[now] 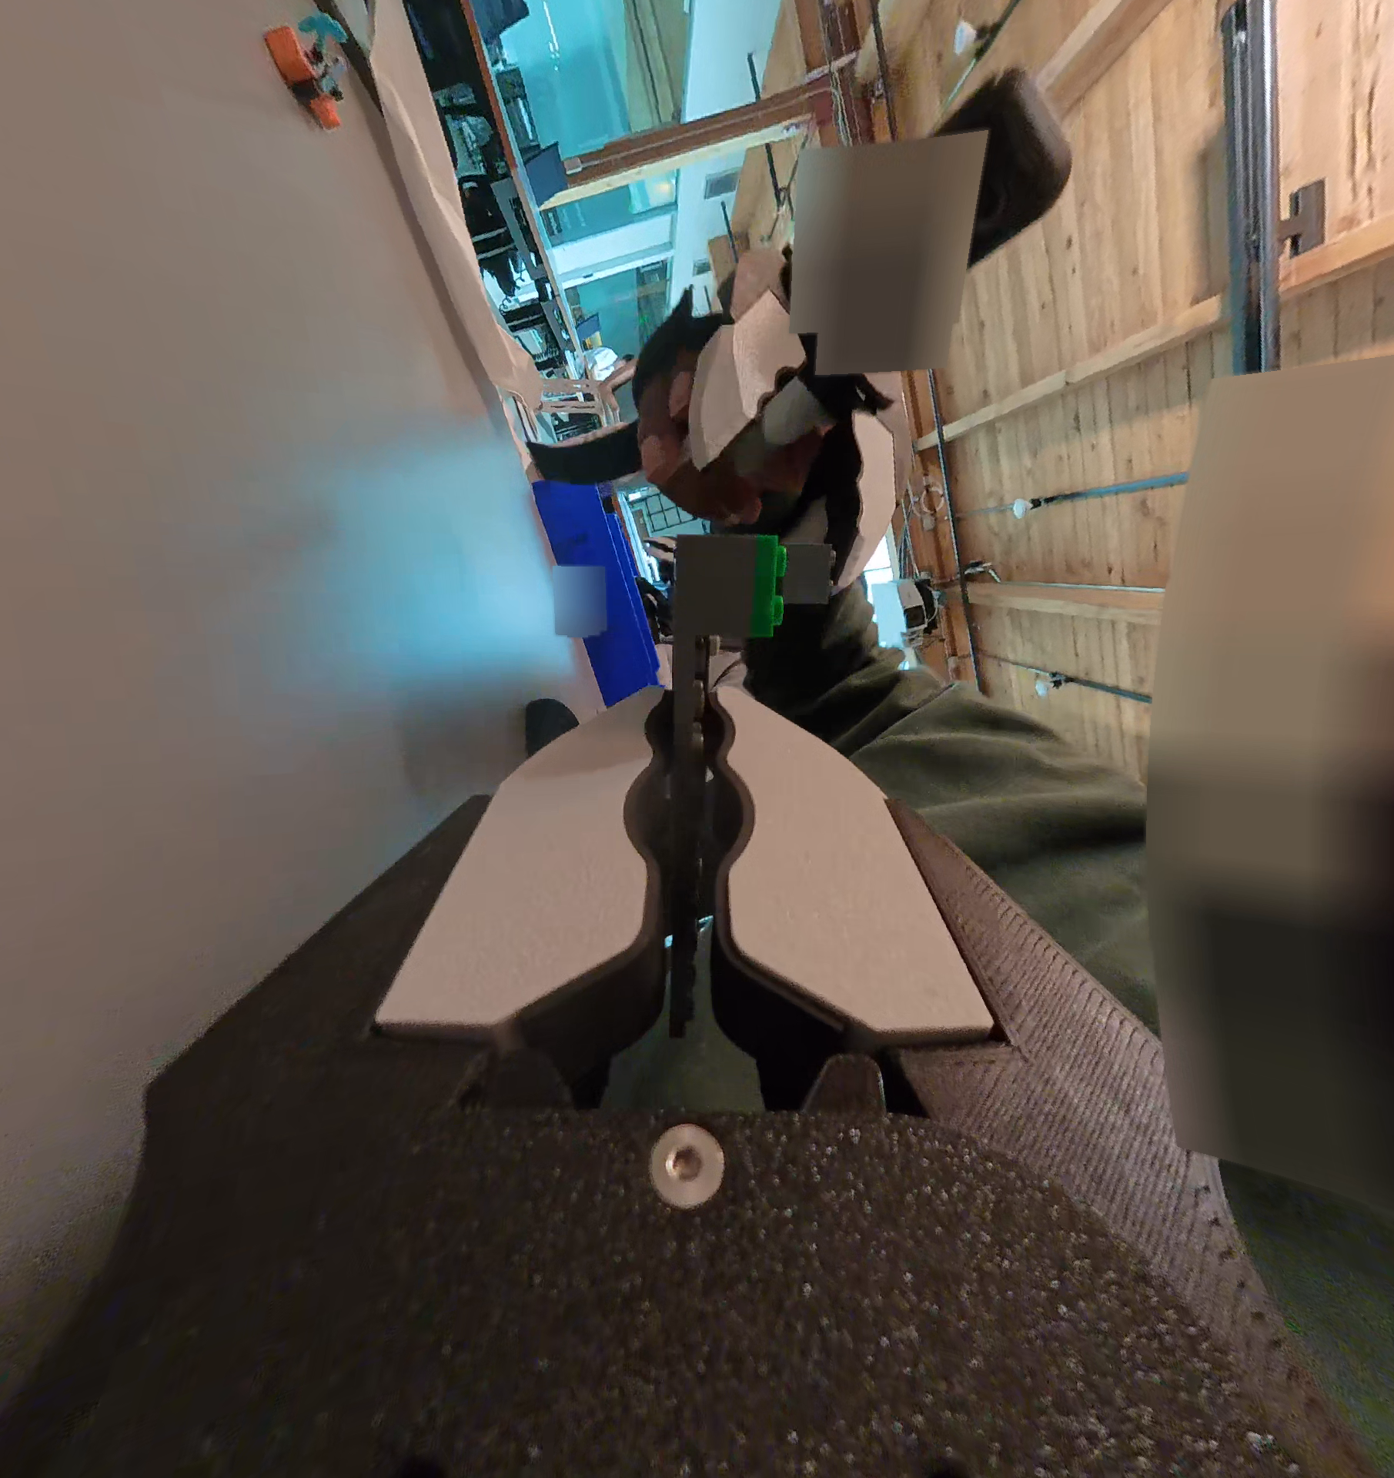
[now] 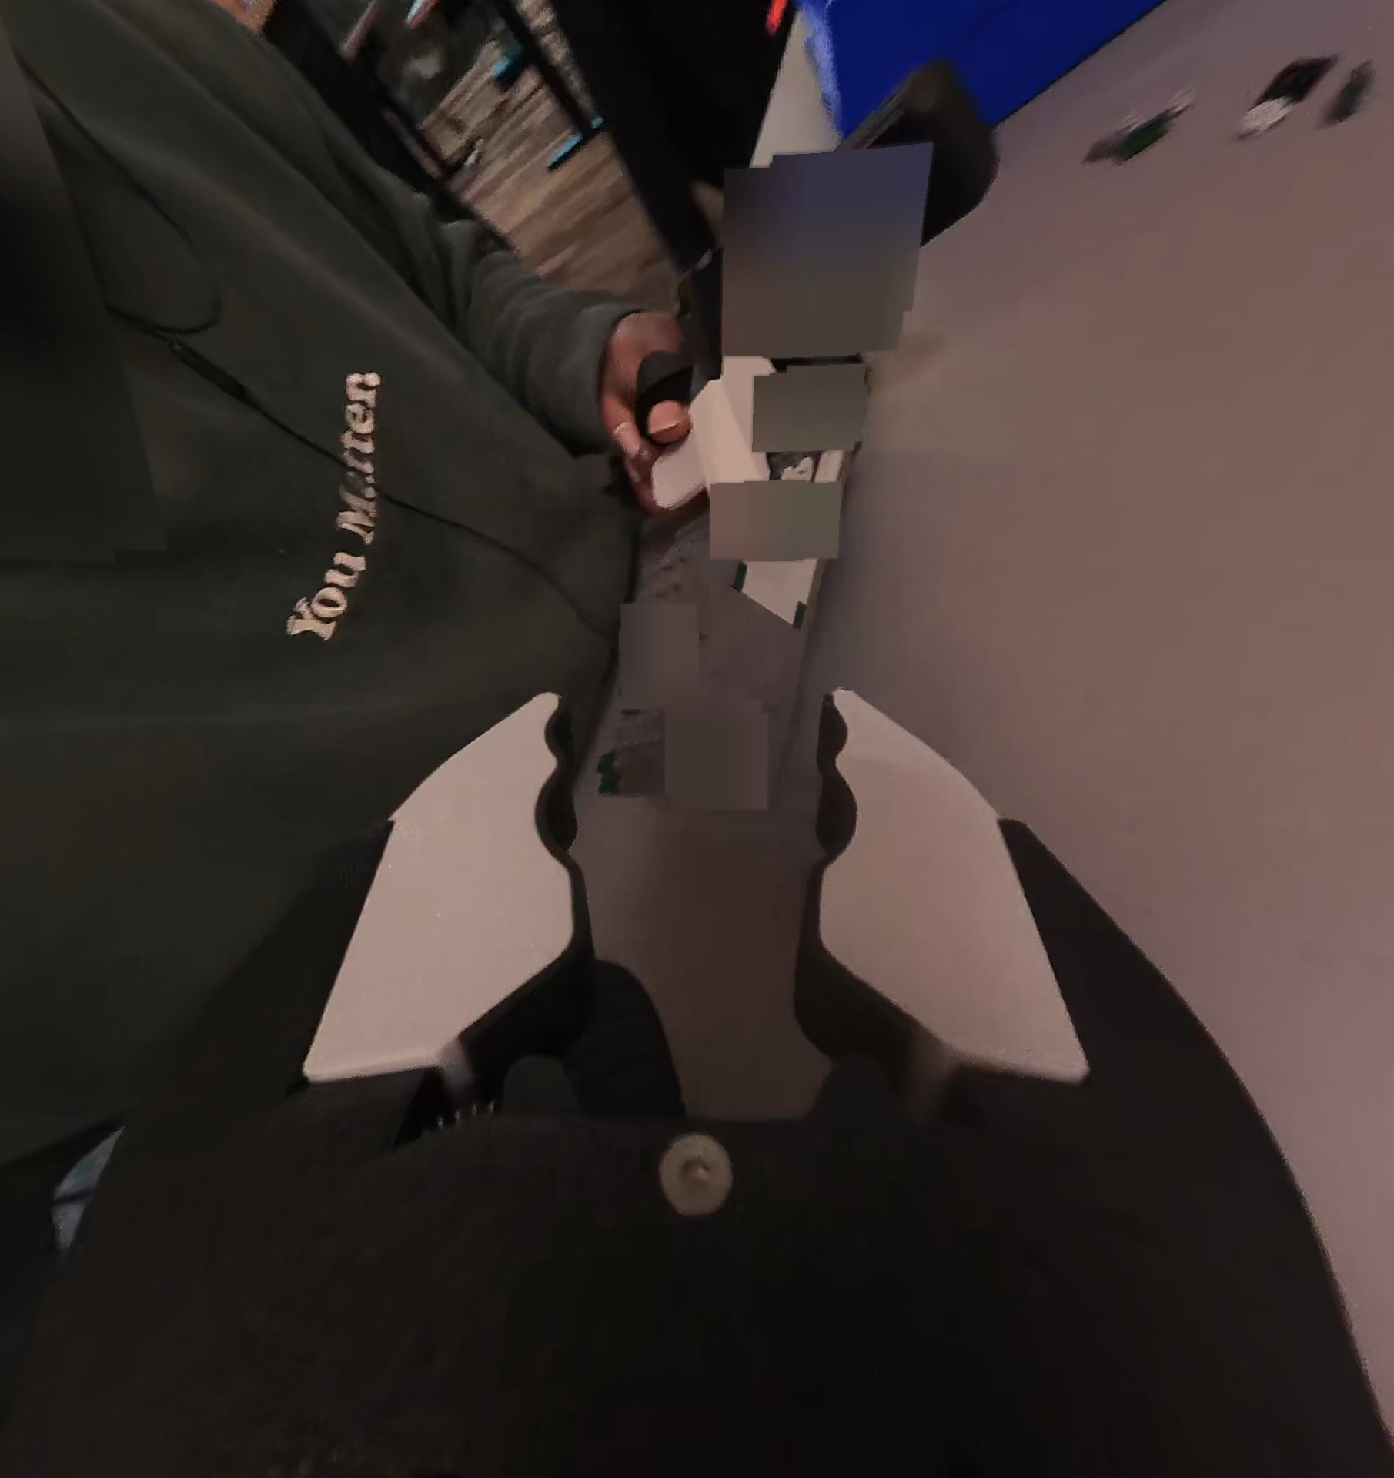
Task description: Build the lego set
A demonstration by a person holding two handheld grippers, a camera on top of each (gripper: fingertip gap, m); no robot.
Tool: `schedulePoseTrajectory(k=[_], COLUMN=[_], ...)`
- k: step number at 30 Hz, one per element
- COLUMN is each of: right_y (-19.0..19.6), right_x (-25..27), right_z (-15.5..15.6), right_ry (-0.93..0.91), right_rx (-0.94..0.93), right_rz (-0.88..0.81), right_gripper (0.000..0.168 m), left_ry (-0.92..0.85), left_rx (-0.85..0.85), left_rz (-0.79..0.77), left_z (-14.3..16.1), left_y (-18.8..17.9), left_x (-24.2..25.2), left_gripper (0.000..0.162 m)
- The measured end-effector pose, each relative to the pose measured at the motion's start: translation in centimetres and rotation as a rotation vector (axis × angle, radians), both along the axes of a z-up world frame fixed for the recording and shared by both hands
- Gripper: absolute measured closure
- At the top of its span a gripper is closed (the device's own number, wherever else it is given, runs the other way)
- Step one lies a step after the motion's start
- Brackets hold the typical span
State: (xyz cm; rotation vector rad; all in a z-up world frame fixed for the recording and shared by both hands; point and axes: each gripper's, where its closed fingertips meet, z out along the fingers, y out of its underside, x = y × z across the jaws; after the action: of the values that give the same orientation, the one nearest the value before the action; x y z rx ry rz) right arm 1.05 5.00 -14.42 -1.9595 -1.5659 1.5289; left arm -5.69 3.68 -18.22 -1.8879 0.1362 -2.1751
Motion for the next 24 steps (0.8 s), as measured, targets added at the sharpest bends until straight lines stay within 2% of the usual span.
schedulePoseTrajectory(k=[5, 7, 13, 16, 20, 24], right_y=[1.1, 2.4, 10.0, 12.7, 16.1, 18.6], right_x=[0.4, 0.9, 4.9, 5.1, 4.4, 3.4], right_z=[-0.3, -0.7, -4.8, -7.6, -10.2, -11.3], right_ry=[0.085, 0.106, -0.119, -0.217, -0.329, -0.384], right_rx=[0.128, 0.245, 0.623, 0.696, 0.758, 0.740], right_rz=[-0.210, -0.318, -0.652, -0.628, -0.496, -0.384], right_gripper=[0.114, 0.120, 0.153, 0.160, 0.152, 0.147], left_ry=[-0.014, -0.015, 0.026, 0.065, 0.087, 0.080], left_rx=[-0.037, -0.049, -0.041, -0.017, -0.015, -0.026], left_rz=[0.011, 0.019, 0.046, 0.057, 0.078, 0.110], left_z=[-0.1, -0.3, -0.8, -1.1, -1.5, -1.6], left_y=[0.4, 0.5, 1.1, 1.2, 1.5, 2.0], left_x=[0.2, 0.3, 0.6, 0.8, 0.8, 0.5], left_gripper=[0.156, 0.156, 0.156, 0.155, 0.156, 0.155])
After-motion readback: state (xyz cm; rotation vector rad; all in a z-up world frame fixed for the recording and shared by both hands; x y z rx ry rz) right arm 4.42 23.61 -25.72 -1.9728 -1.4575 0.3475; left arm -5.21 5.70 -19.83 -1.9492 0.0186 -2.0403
